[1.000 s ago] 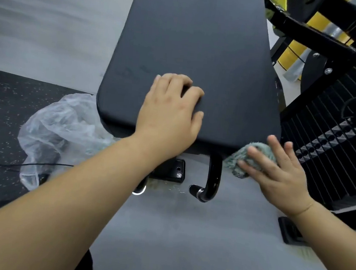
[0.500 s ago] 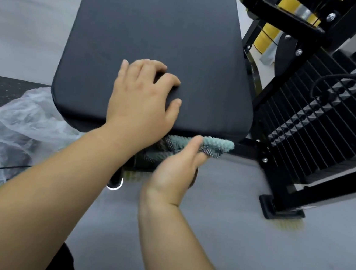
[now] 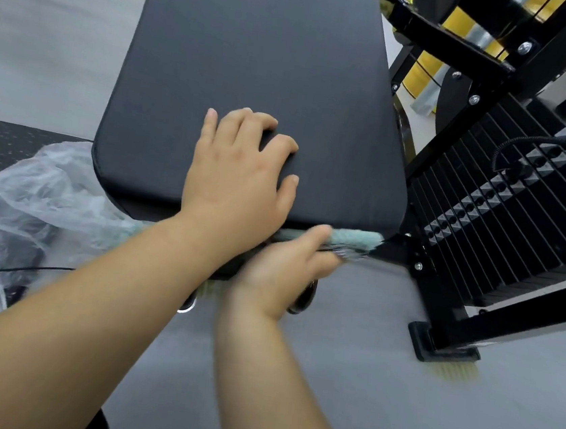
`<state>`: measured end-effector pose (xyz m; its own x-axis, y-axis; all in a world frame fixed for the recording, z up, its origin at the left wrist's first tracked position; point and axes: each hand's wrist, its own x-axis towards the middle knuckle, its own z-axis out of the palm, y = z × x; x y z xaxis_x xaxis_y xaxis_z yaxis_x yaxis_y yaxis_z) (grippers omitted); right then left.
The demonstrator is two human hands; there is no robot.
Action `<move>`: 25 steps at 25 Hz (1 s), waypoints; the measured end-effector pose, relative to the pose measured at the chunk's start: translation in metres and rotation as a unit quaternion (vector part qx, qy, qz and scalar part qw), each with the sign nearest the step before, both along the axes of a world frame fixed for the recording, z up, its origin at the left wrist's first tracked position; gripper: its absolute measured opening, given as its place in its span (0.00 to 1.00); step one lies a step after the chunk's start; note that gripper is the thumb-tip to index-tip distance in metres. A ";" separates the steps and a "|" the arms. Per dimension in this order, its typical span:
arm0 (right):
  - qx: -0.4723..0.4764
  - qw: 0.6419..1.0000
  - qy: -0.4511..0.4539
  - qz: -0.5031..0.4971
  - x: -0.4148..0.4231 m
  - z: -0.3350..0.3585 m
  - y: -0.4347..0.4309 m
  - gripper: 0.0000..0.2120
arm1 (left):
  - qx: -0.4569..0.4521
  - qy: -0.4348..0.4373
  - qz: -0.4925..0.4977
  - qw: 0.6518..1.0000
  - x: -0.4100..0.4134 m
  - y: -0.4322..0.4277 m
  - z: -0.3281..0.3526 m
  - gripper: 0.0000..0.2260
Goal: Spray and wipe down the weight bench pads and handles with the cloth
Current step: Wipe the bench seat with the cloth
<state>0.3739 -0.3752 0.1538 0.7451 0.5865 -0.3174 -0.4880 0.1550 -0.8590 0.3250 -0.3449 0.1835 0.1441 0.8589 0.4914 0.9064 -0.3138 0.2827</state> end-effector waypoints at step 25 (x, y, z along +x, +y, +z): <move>-0.080 0.867 -0.275 0.408 0.182 0.059 0.111 0.20 | -0.152 0.189 0.033 0.970 0.067 0.087 0.081 0.24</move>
<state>0.5559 -0.2646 0.2129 0.1681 0.9707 -0.1716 0.1105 -0.1916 -0.9752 0.3920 -0.2582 0.2644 0.2050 0.9691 0.1371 0.9785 -0.2064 -0.0042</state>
